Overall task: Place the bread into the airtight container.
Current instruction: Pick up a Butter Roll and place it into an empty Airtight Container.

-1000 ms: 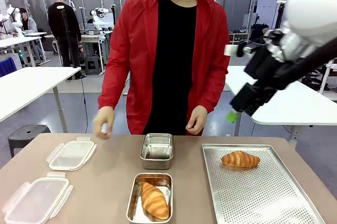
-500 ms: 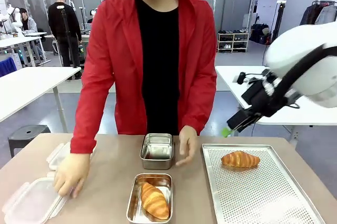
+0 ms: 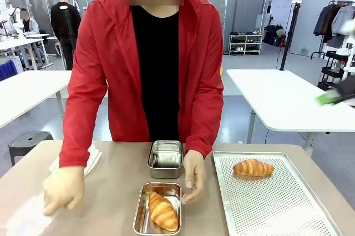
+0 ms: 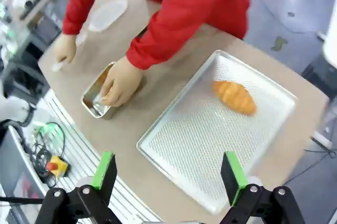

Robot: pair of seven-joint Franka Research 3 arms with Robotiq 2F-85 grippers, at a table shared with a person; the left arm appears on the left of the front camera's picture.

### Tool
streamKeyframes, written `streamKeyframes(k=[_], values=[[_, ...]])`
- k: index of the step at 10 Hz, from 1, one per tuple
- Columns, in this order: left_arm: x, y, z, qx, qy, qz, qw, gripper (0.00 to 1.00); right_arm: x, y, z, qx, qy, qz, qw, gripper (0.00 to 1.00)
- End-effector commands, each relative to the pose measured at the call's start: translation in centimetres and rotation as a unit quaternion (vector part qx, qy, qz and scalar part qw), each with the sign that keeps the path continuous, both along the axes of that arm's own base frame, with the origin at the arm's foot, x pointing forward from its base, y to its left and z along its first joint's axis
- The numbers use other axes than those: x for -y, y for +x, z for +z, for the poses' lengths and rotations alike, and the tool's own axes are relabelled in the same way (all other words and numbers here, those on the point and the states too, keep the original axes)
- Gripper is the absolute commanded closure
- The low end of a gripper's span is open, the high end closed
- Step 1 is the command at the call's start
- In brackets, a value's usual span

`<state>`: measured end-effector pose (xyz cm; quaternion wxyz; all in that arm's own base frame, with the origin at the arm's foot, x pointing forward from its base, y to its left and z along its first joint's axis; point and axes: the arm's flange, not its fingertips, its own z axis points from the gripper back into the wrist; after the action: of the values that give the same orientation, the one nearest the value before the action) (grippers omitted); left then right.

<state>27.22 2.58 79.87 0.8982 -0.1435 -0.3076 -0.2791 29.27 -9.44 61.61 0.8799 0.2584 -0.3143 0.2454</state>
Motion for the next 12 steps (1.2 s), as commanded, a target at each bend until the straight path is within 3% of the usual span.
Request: streamKeyframes(k=[1, 3, 4, 5, 12], values=[[0.0, 0.0, 0.1, 0.006, 0.001, -0.009, 1.000, 0.00, 5.6, -4.8, 0.6, 0.028, 0.017, -0.055, 0.998, 0.00], [0.0, 0.0, 0.1, 0.006, 0.001, -0.009, 1.000, 0.00, 8.5, -8.4, -0.8, 0.045, 0.081, -0.088, 0.992, 0.00], [0.0, 0.0, 0.1, 0.006, 0.001, -0.009, 1.000, 0.00, 8.1, -7.4, -3.0, 0.015, 0.089, -0.126, 0.988, 0.00], [0.0, 0.0, 0.1, 0.006, 0.001, -0.009, 1.000, 0.00, 9.4, -9.2, 0.9, 0.042, 0.052, -0.085, 0.994, 0.00], [0.0, 0.0, 0.1, 0.006, 0.001, -0.009, 1.000, 0.00, 9.4, -9.2, 0.9, 0.042, 0.052, -0.085, 0.994, 0.00]])
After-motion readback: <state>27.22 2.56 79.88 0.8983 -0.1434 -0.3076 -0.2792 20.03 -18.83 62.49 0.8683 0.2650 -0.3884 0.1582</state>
